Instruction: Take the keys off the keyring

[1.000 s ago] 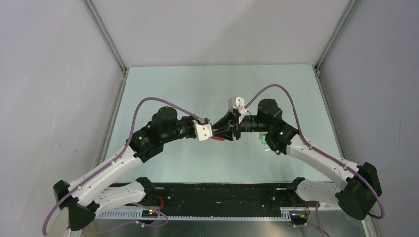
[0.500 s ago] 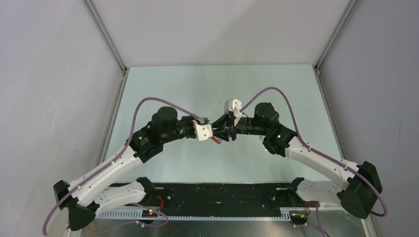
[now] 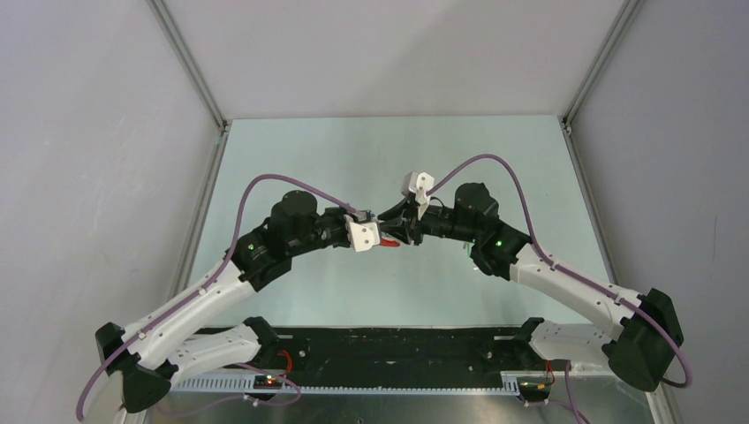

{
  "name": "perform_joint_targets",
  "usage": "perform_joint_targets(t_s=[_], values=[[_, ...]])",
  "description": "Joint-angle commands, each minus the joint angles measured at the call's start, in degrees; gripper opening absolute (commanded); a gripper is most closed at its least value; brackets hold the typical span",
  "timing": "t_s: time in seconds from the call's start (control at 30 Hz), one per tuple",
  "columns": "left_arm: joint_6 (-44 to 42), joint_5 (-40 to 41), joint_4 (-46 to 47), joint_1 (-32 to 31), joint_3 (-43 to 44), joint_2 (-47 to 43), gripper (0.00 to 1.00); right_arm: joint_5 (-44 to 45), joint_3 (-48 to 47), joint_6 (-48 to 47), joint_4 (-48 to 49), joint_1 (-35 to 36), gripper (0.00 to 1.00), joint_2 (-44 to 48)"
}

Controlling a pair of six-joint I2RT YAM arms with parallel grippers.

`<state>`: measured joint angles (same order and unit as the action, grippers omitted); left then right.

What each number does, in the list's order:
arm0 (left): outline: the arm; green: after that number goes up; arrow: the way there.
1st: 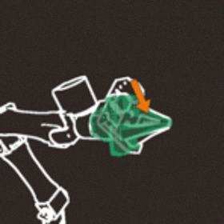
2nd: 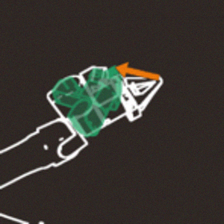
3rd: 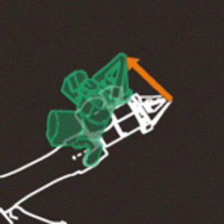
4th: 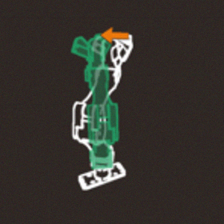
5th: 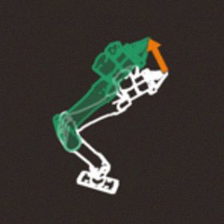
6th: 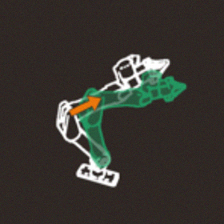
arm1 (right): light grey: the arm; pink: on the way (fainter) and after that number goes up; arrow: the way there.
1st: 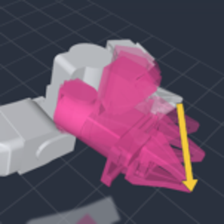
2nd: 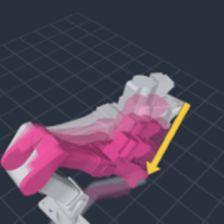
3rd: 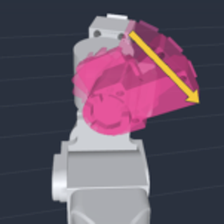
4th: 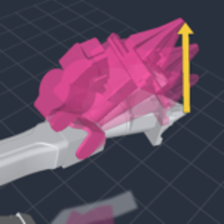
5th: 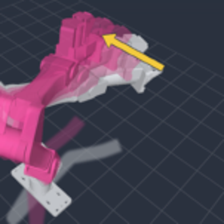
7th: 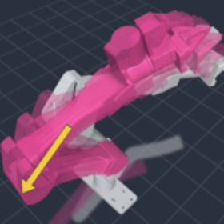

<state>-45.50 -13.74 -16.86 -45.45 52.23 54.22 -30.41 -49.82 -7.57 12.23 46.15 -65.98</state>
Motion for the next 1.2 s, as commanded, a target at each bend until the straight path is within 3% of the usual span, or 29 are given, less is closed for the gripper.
perform_joint_targets(t_s=[0.0,0.6,1.17], values=[[0.06,0.09,3.39,0.03,0.63,-1.48,0.0,4.87,-0.1,0.36,-0.19,-0.89,0.29,1.06],[0.65,1.7,3.29,0.04,0.88,-1.34,0.0,-2.97,-0.1,-0.78,1.22,0.63,0.29,1.8],[0.9,0.99,3.31,0.02,0.89,-1.91,0.0,4.79,-0.08,1.78,7.87,1.62,0.27,-3.2]])
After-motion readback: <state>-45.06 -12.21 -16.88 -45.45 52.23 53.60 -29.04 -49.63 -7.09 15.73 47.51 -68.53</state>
